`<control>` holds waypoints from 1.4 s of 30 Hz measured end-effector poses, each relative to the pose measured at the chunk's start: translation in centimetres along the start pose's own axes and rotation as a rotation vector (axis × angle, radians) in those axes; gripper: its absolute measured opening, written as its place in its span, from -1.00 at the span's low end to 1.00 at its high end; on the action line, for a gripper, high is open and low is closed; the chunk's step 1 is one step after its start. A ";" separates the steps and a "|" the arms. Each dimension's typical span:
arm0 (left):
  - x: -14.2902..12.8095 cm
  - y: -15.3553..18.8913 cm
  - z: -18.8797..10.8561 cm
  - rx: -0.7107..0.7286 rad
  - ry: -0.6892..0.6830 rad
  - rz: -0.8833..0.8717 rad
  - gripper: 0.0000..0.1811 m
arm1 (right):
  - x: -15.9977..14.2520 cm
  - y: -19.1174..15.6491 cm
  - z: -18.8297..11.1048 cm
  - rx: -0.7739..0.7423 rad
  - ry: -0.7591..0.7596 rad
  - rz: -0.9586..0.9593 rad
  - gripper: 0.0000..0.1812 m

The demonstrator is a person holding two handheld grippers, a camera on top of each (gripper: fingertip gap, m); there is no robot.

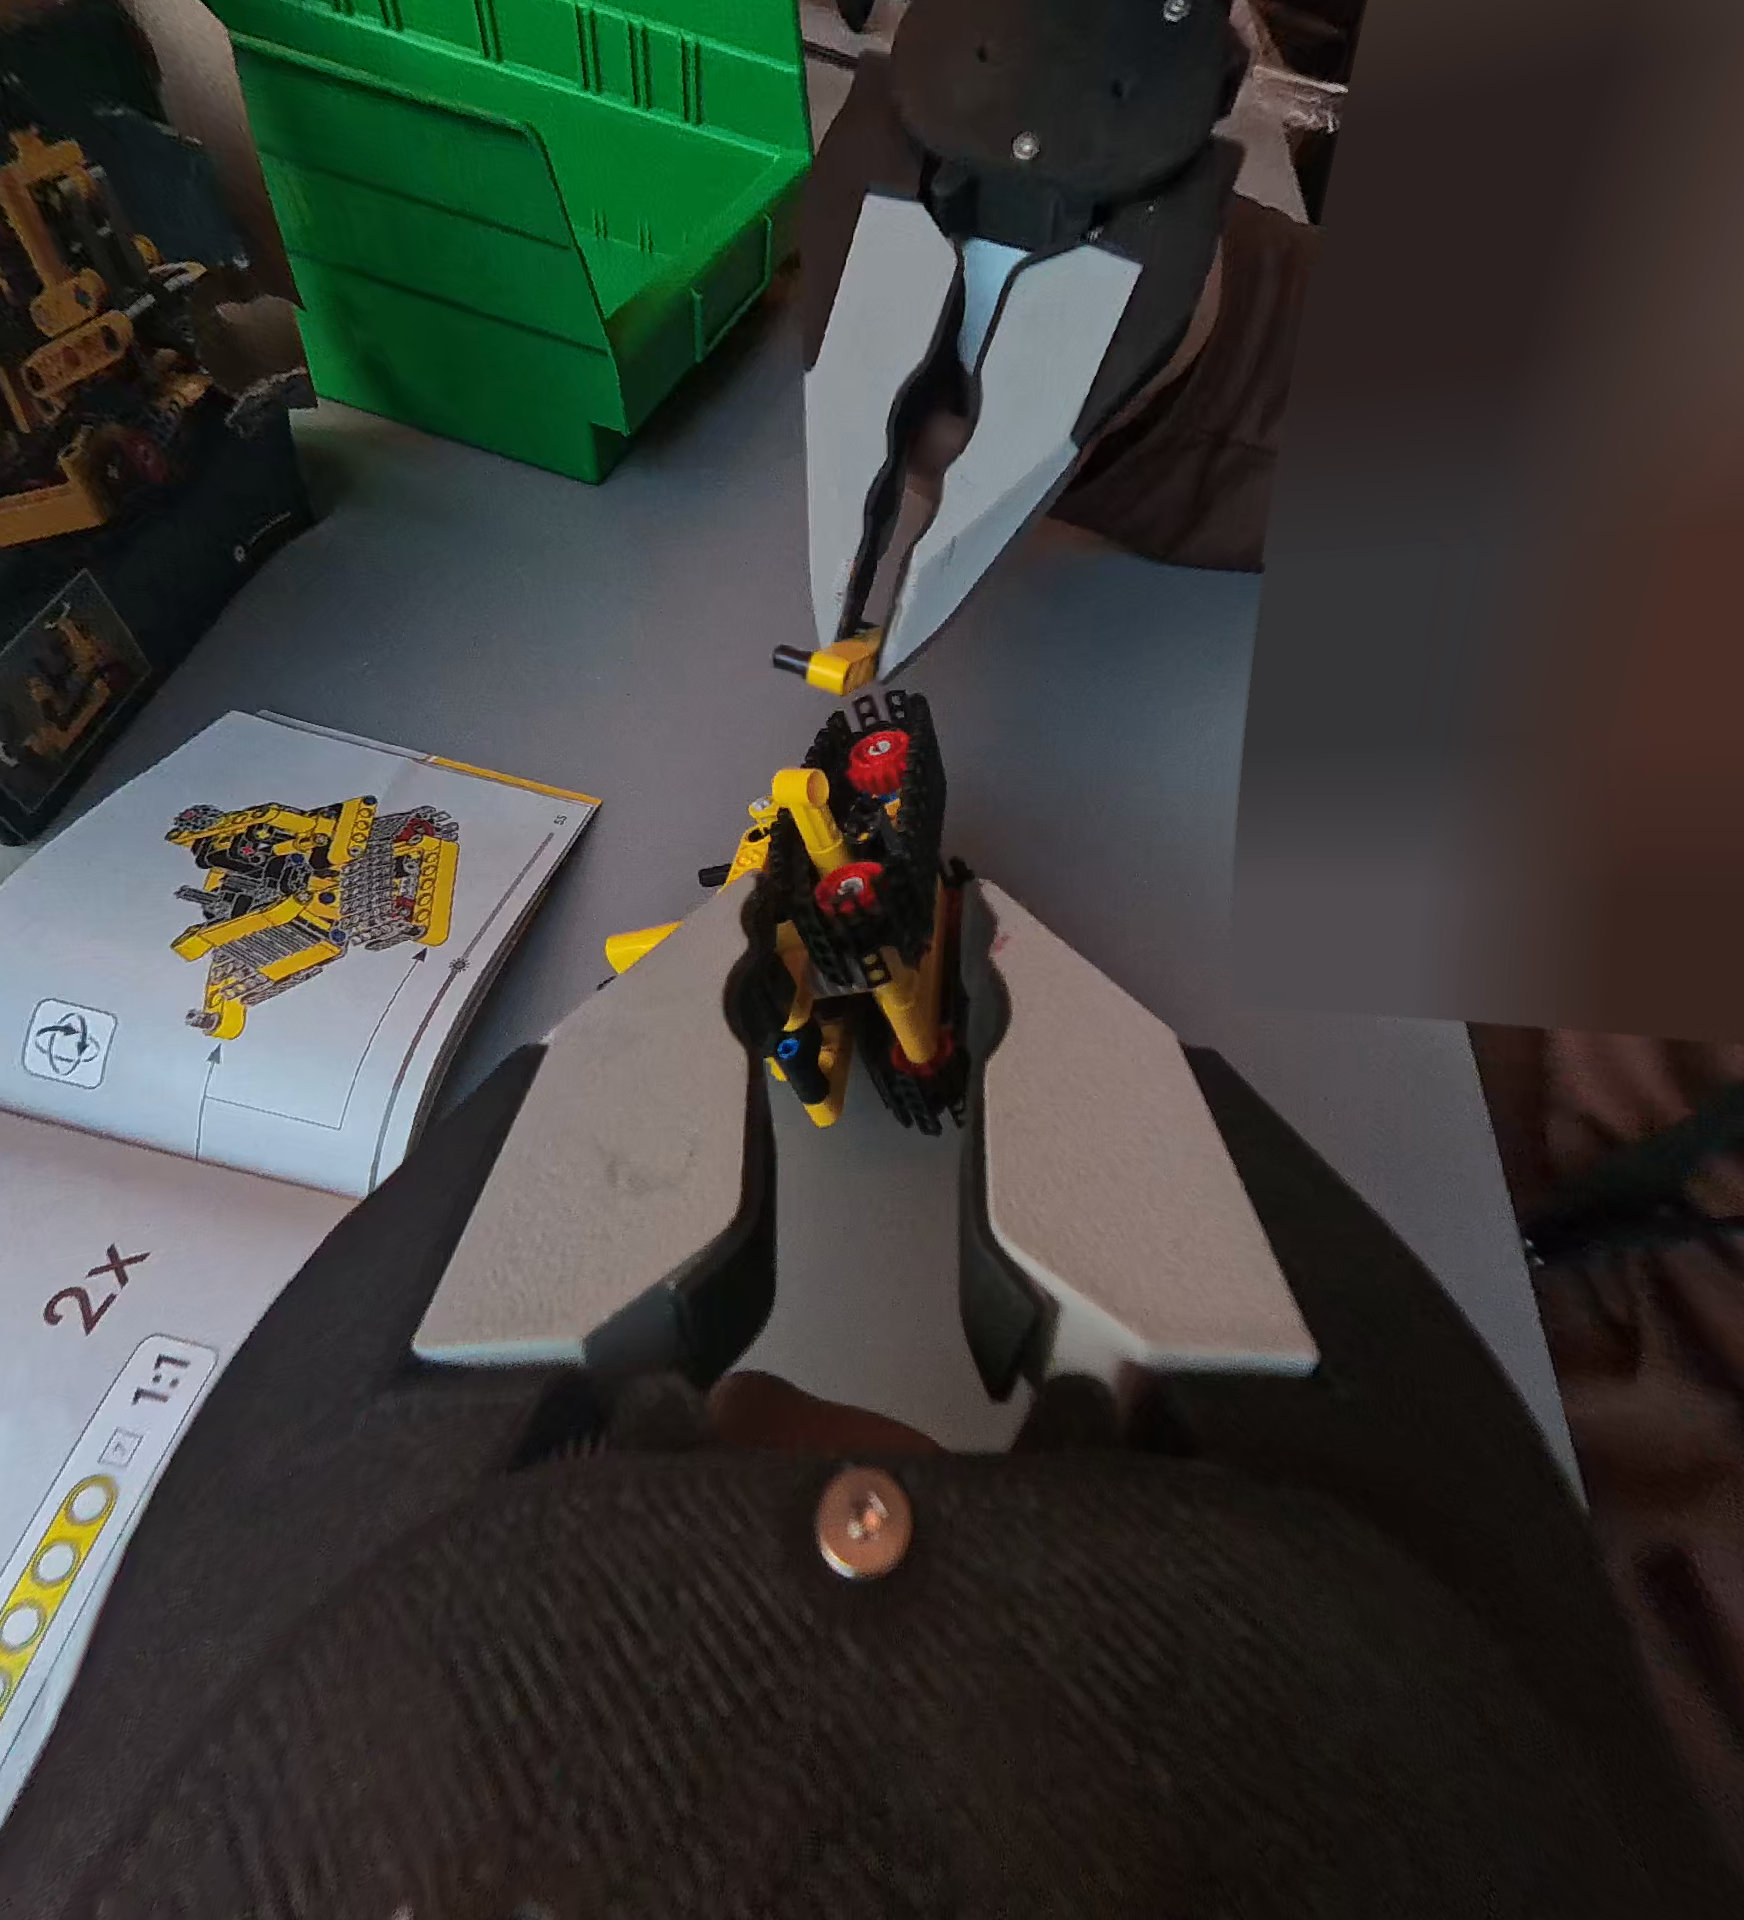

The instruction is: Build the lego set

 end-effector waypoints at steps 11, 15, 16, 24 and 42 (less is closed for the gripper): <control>1.2 -1.1 -0.3 -0.065 0.045 -0.027 -0.54 | 2.9 -0.8 0.0 0.263 -0.069 0.095 -0.95; 1.8 -2.1 0.2 -0.198 -0.005 -0.025 -0.45 | 4.0 -0.9 0.8 0.274 -0.118 0.099 -0.95; 1.9 -2.4 0.4 -0.214 -0.010 -0.033 -0.44 | 4.0 -1.1 1.0 0.286 -0.130 0.103 -0.95; 1.0 -1.5 1.1 -0.254 -0.040 0.015 -0.53 | 3.6 -1.4 2.0 0.319 -0.220 0.157 -0.95; 1.6 -1.4 1.0 -0.212 0.001 0.011 -0.68 | 3.6 -0.8 2.4 0.372 -0.309 0.263 -0.94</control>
Point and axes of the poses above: each gripper's, where its closed fingertips meet, z out along the fingers, x out of its top, y = z × x across the jaws, the point moved 5 cm from there along -z, back along the fingers, and after that the axes turned 11 degrees about z, right-handed, at the moved point
